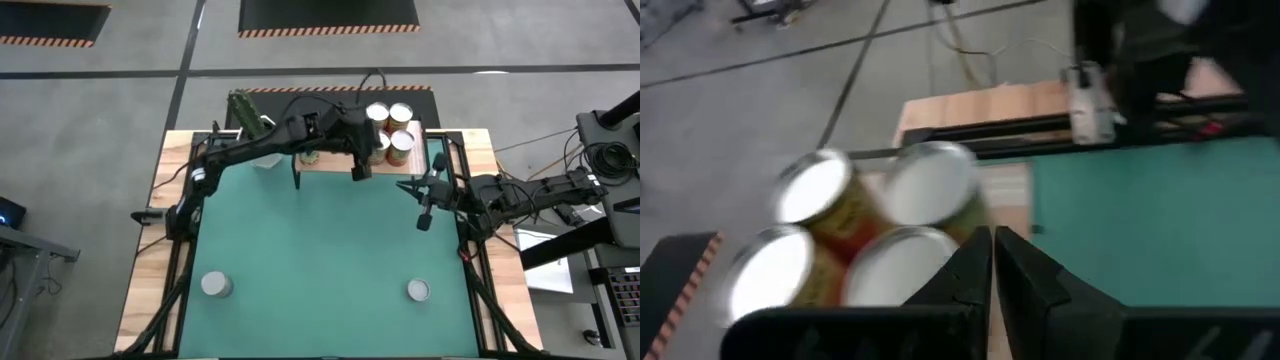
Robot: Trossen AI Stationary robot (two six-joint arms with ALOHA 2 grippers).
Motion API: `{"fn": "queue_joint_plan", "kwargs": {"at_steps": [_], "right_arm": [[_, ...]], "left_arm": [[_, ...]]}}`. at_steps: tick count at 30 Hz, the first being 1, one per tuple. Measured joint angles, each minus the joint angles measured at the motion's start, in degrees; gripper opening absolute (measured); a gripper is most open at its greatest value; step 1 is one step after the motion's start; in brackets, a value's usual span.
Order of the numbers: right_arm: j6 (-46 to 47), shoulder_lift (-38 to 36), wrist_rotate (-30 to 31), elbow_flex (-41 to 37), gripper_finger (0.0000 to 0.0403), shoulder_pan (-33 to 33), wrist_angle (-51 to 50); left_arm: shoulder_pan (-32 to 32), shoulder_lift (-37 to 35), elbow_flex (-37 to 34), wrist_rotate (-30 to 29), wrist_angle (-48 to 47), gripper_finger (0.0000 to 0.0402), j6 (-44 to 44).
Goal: Pick and place cans onto a shelf
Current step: Put the canned peas on the shelf
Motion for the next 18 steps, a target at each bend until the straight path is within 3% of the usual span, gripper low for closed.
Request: {"fn": "queue_joint_plan", "kwargs": {"at_steps": [9, 13, 18], "right_arm": [[0.87, -1.28, -3.11, -0.74, 0.0013, 0.02, 0.02], [1.51, -1.61, -3.14, -1.01, 0.0013, 0.02, 0.01], [1.51, -1.58, -3.07, -1.05, 0.0013, 0.02, 0.04]], "left_arm": [[-6.07, -3.69, -5.16, -0.01, -2.86, 0.0000, 0.68], [-7.39, -8.75, -14.51, -0.10, 1.31, 0.0000, 0.29], [-8.48, -20.66, -31.58, -0.15, 12.80, 0.0000, -0.28]]}}
